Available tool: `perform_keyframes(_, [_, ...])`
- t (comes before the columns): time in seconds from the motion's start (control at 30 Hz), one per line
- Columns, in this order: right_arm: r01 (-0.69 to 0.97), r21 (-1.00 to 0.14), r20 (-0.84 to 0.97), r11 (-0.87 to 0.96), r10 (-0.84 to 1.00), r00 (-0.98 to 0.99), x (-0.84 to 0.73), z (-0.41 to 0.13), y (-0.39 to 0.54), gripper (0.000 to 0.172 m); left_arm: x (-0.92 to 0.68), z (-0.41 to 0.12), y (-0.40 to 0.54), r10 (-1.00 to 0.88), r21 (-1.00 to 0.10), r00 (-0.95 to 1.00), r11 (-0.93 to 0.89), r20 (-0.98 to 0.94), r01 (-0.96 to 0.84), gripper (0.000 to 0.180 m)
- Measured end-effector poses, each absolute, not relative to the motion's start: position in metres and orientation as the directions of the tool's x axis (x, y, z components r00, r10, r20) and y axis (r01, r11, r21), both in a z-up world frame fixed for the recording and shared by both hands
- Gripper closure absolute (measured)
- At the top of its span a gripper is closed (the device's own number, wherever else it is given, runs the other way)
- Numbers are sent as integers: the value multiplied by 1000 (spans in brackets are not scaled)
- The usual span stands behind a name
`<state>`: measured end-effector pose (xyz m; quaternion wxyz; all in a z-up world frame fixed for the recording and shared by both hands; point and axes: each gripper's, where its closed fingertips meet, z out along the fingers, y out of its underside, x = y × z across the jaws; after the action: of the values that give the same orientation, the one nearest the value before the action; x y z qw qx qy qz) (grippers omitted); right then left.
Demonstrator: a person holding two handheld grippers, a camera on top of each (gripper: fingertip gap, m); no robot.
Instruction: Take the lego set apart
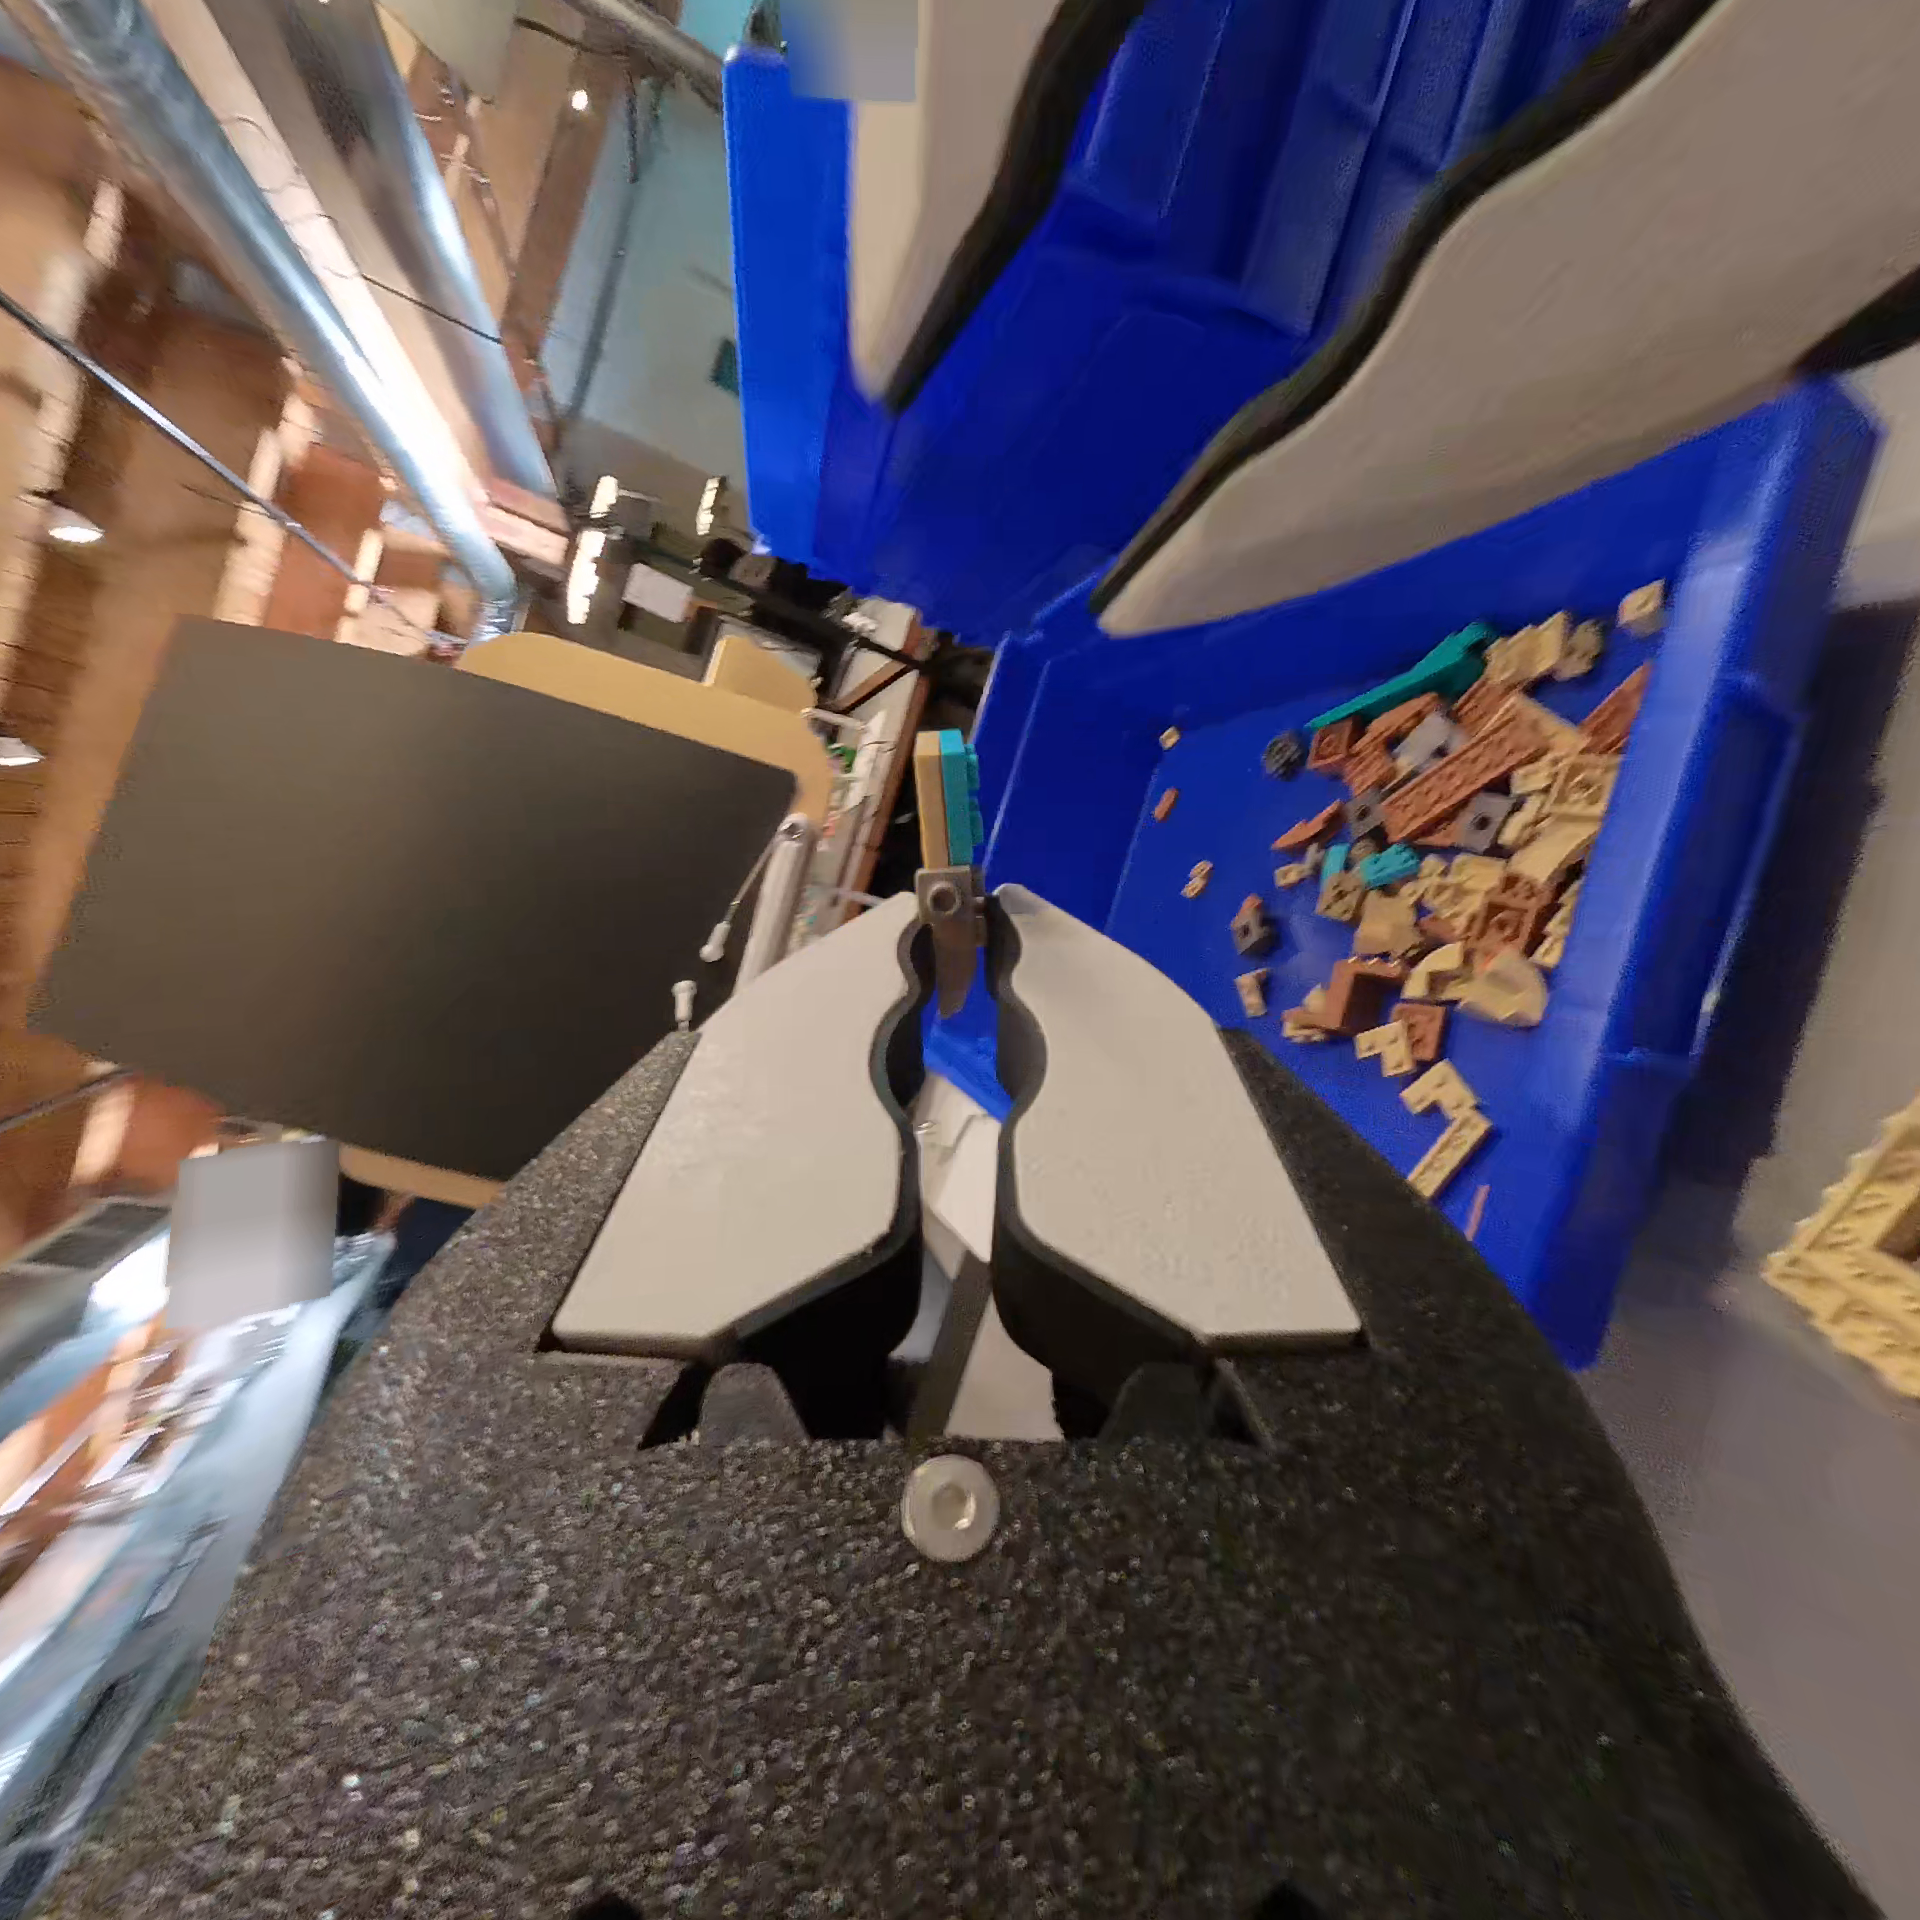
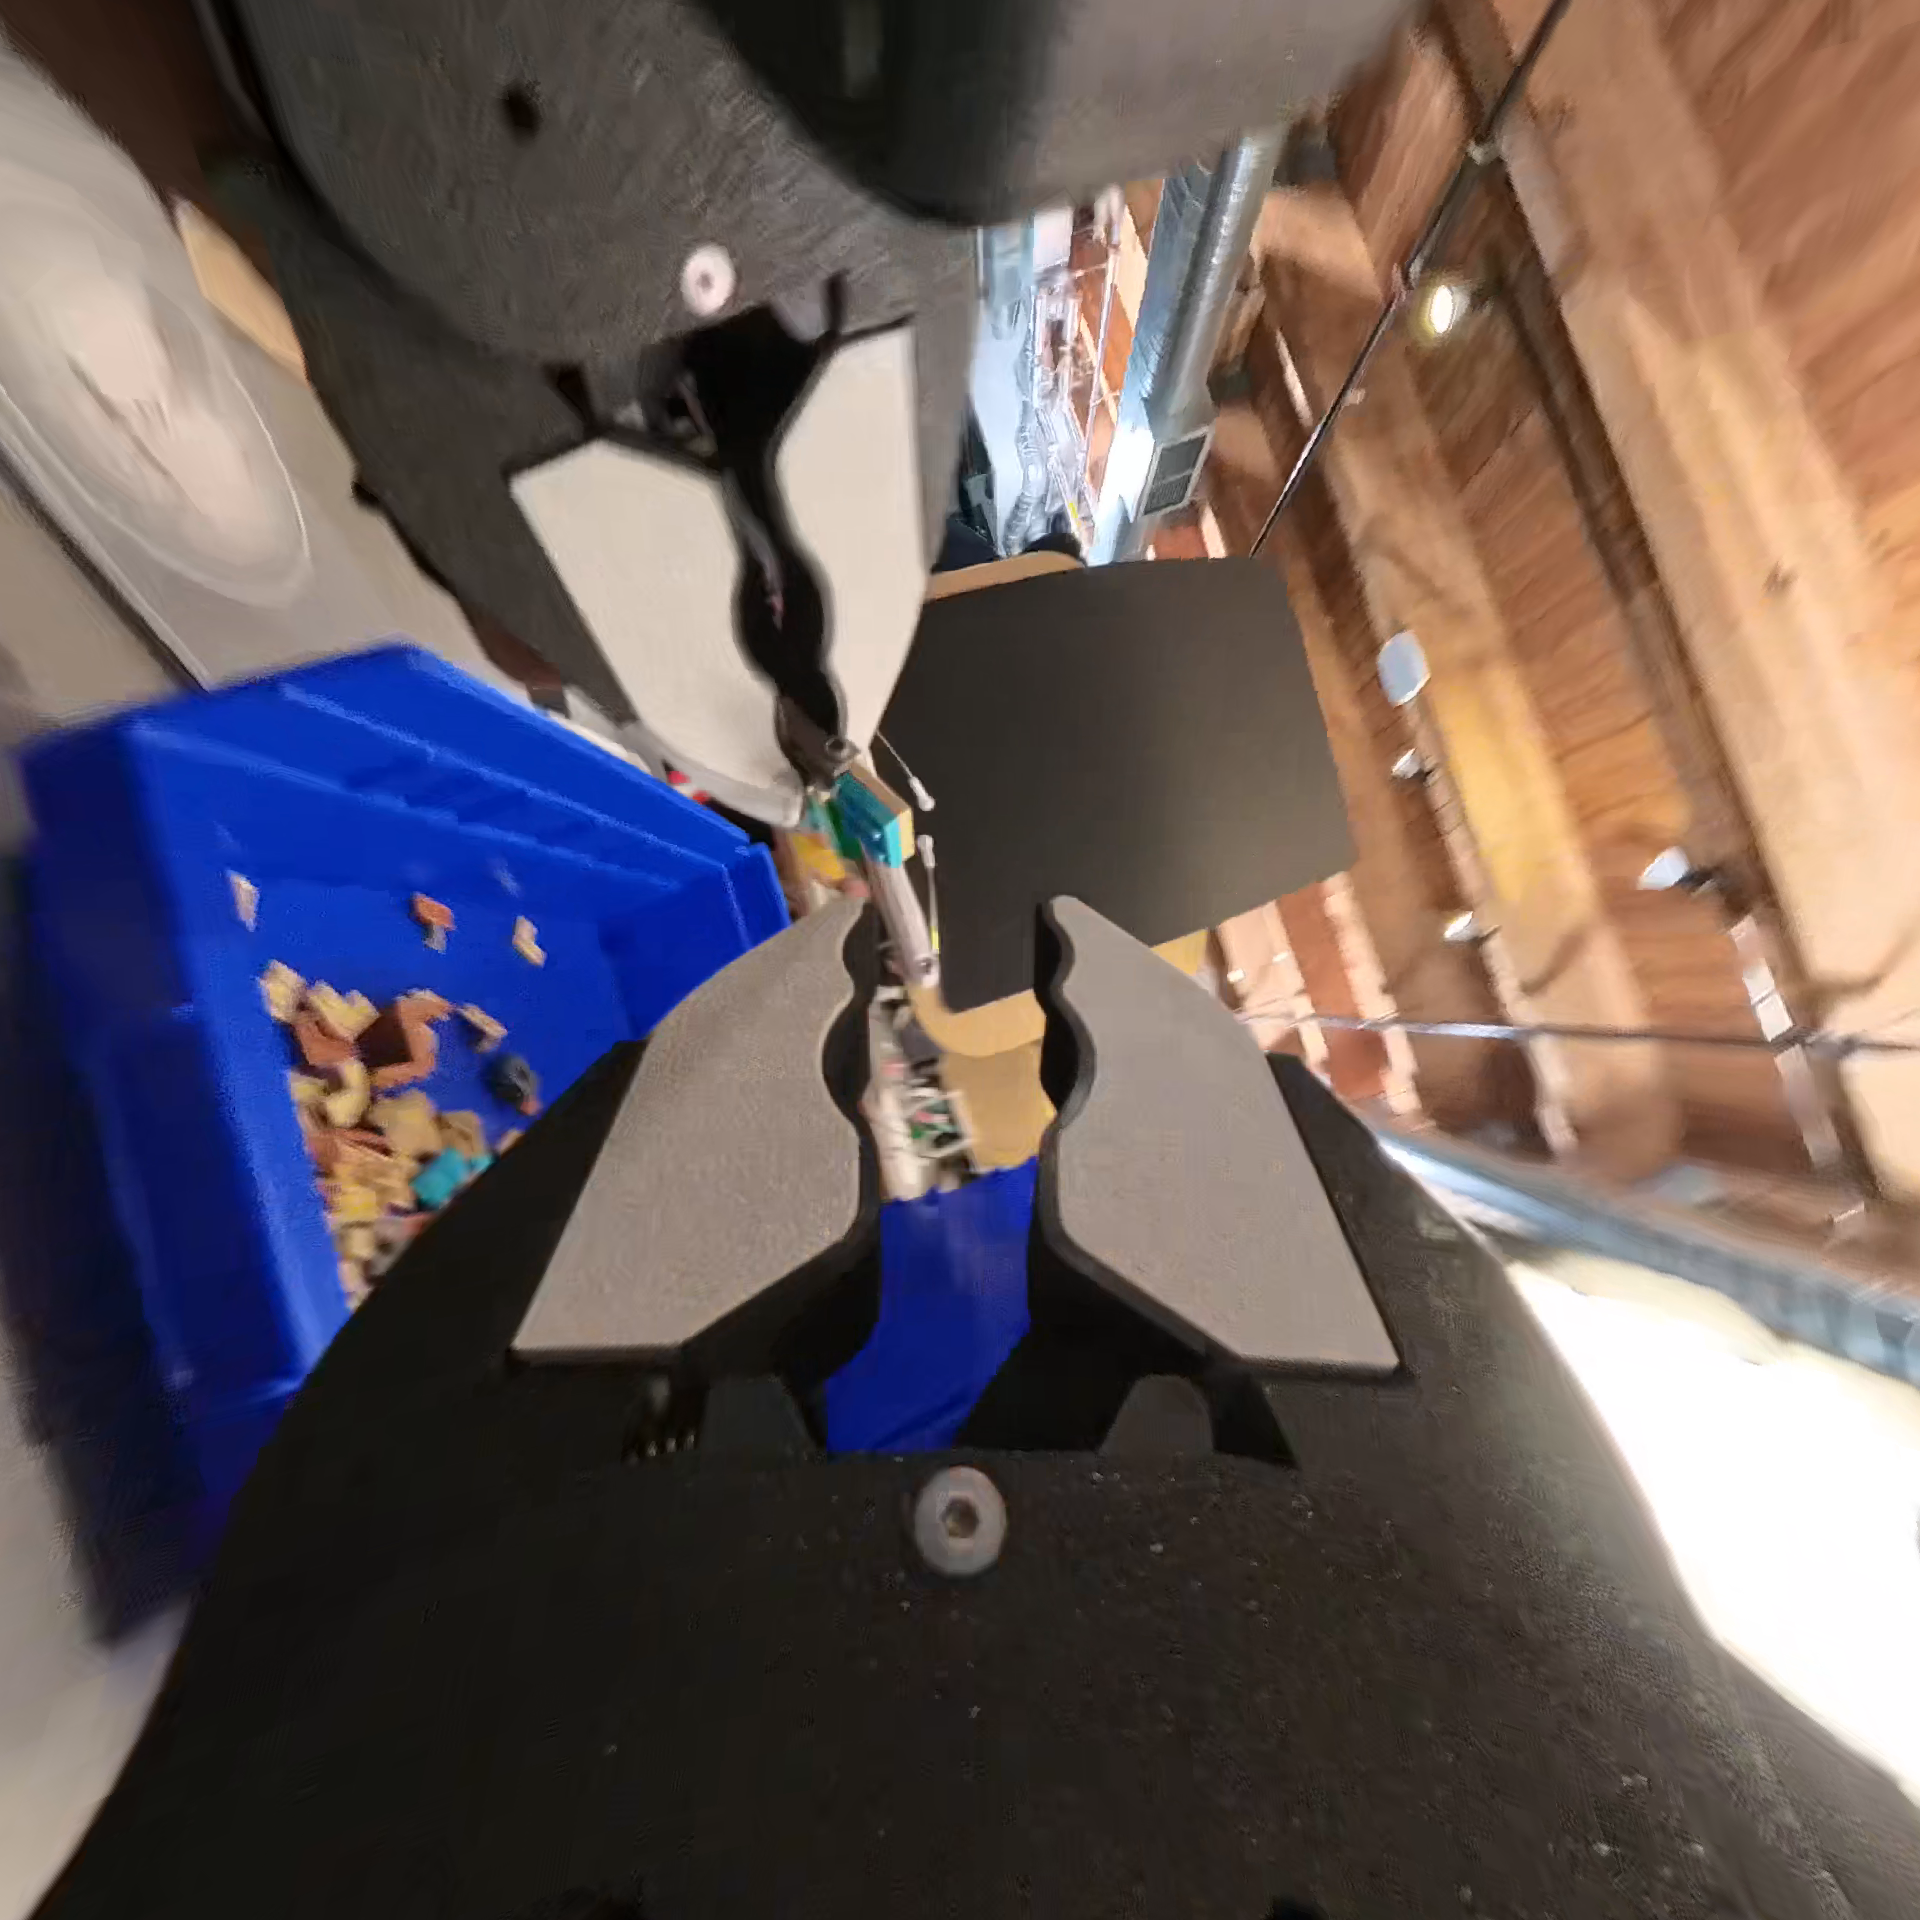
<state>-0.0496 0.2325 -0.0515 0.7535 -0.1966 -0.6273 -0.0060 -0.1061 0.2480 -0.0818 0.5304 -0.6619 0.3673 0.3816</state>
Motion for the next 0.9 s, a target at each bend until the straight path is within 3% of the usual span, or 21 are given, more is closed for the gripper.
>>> perform_keyframes(0.1, [303,-81,990,950,41,137,-73,-68,240,139,-117,-84,247,-1,-325,331,-191,-944,-926,172])
perform_keyframes(0.2, [316,10,992,949,-50,118,-85,-80,243,135,-124,-87,245,45,-202,197,-220,-979,-954,172])
perform_keyframes(0.27, [314,30,988,949,-74,132,-89,-83,242,135,-125,-92,245,34,-119,114,-232,-993,-965,172])
perform_keyframes(0.47, [305,75,984,949,-121,134,-86,-90,236,137,-118,-93,241,34,-23,17,-212,-999,-977,172])
perform_keyframes(0.67, [243,66,989,968,-95,110,-74,-92,230,143,-99,-101,235,-24,-26,29,-87,-999,-996,172])
perform_keyframes(0.9, [192,19,996,981,-34,80,-74,-101,225,163,-89,-106,232,-55,-34,35,-22,-998,-999,172])
